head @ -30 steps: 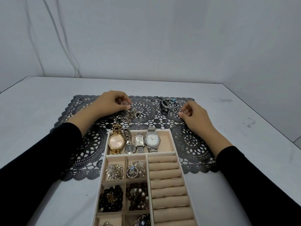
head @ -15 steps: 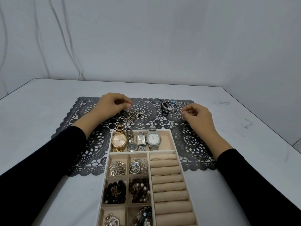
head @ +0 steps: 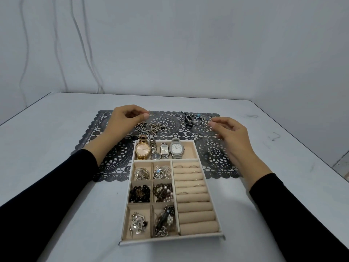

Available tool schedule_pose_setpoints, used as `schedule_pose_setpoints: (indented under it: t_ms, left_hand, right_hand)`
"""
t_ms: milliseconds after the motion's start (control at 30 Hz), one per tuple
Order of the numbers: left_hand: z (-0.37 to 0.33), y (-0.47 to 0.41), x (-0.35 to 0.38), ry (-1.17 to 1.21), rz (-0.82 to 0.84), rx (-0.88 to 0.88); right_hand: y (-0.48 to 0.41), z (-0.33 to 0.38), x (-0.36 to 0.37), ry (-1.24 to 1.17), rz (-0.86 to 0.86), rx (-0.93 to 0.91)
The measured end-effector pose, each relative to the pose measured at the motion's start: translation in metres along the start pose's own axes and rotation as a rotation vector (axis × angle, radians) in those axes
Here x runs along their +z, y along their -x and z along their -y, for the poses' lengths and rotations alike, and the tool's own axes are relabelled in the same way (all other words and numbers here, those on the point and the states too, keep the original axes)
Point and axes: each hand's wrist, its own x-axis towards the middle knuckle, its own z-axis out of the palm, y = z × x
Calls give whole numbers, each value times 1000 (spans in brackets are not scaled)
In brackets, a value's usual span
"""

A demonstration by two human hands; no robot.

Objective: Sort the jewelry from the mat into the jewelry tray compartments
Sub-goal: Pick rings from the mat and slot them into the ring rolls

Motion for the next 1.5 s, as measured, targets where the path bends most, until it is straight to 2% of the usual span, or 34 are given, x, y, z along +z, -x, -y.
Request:
schedule_pose_setpoints:
  t_ms: [300,700,1067,1500]
  left_hand:
    - [-36,40,-9,101,-39,22]
    - [-69,107,1,163,99,64]
    - [-90,140,12,210,158,62]
    - [-90,146,16,195,179,90]
  right_hand:
    - [43,13,3,-127,88,-92]
    - [102,25,-7,-41,289,-76]
    - [132,21,-20,133,581,-124]
    - [134,21,-26,355,706,-210]
